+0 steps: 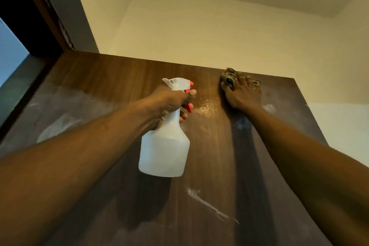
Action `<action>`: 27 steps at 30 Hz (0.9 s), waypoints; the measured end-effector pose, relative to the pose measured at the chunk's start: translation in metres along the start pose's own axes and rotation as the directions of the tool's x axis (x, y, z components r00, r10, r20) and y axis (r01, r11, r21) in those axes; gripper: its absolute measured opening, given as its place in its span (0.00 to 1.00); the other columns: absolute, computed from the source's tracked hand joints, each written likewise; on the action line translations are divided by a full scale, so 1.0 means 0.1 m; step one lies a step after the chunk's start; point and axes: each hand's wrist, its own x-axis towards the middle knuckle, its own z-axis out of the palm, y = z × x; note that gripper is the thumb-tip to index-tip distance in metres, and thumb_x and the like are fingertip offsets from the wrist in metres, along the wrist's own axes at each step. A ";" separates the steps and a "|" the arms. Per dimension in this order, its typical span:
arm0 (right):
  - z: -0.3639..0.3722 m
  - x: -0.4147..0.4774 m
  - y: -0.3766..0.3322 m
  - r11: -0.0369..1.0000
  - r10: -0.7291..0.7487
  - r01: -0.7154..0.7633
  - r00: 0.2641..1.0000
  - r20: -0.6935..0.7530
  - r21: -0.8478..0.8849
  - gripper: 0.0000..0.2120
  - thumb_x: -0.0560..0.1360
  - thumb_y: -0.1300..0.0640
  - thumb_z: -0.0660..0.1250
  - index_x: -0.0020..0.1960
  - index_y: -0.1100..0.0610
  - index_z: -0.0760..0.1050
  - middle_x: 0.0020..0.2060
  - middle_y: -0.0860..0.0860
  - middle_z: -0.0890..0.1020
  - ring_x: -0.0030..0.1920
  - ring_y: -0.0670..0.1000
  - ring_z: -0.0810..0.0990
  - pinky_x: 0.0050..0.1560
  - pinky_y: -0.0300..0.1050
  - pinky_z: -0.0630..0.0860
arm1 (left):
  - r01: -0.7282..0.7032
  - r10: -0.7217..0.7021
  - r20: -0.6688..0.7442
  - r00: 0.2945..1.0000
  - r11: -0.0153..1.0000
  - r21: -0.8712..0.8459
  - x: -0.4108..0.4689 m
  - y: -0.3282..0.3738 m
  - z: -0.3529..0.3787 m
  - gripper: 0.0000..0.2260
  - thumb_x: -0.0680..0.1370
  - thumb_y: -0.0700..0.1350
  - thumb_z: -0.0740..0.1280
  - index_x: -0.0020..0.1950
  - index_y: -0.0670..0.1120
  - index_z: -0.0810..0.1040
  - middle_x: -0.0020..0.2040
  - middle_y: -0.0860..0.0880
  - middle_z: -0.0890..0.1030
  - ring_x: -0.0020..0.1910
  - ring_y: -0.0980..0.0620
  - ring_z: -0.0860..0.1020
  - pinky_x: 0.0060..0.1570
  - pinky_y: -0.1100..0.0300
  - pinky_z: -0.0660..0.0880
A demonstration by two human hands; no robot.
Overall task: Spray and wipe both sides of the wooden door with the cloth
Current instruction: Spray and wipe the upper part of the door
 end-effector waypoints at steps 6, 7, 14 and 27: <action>0.03 0.13 -0.44 0.914 -0.405 0.406 0.913 0.047 -0.016 0.33 0.79 0.31 0.45 0.80 0.44 0.49 0.80 0.46 0.47 0.79 0.52 0.45 0.77 0.59 0.42 | -0.037 0.041 -0.152 0.988 0.999 0.034 0.12 0.07 0.27 0.13 0.74 0.54 0.69 0.47 0.45 0.75 0.39 0.44 0.81 0.32 0.50 0.78 0.35 0.57 0.78; 0.04 0.02 -0.40 0.882 -0.471 0.472 0.881 0.051 -0.012 0.33 0.79 0.32 0.46 0.80 0.44 0.48 0.80 0.46 0.48 0.79 0.52 0.45 0.77 0.59 0.41 | -0.040 0.048 -0.166 0.985 0.998 0.052 0.13 0.08 0.32 0.13 0.74 0.54 0.68 0.47 0.45 0.75 0.40 0.43 0.81 0.33 0.49 0.78 0.35 0.57 0.78; 0.03 0.14 0.72 0.967 -0.255 0.251 0.963 -0.092 -0.052 0.34 0.80 0.32 0.45 0.80 0.49 0.51 0.79 0.50 0.55 0.78 0.55 0.54 0.77 0.58 0.49 | -0.051 0.060 -0.143 0.988 0.997 0.064 0.21 0.13 0.75 0.15 0.73 0.56 0.68 0.47 0.44 0.76 0.45 0.41 0.82 0.33 0.49 0.78 0.34 0.57 0.79; 0.08 0.00 1.15 0.876 -0.480 0.477 0.876 -0.033 -0.071 0.34 0.80 0.32 0.44 0.80 0.47 0.46 0.80 0.47 0.50 0.79 0.52 0.48 0.78 0.57 0.43 | -0.035 0.048 -0.143 0.989 0.995 0.093 0.31 0.29 1.25 0.21 0.73 0.58 0.68 0.56 0.42 0.76 0.49 0.41 0.82 0.36 0.47 0.79 0.34 0.57 0.78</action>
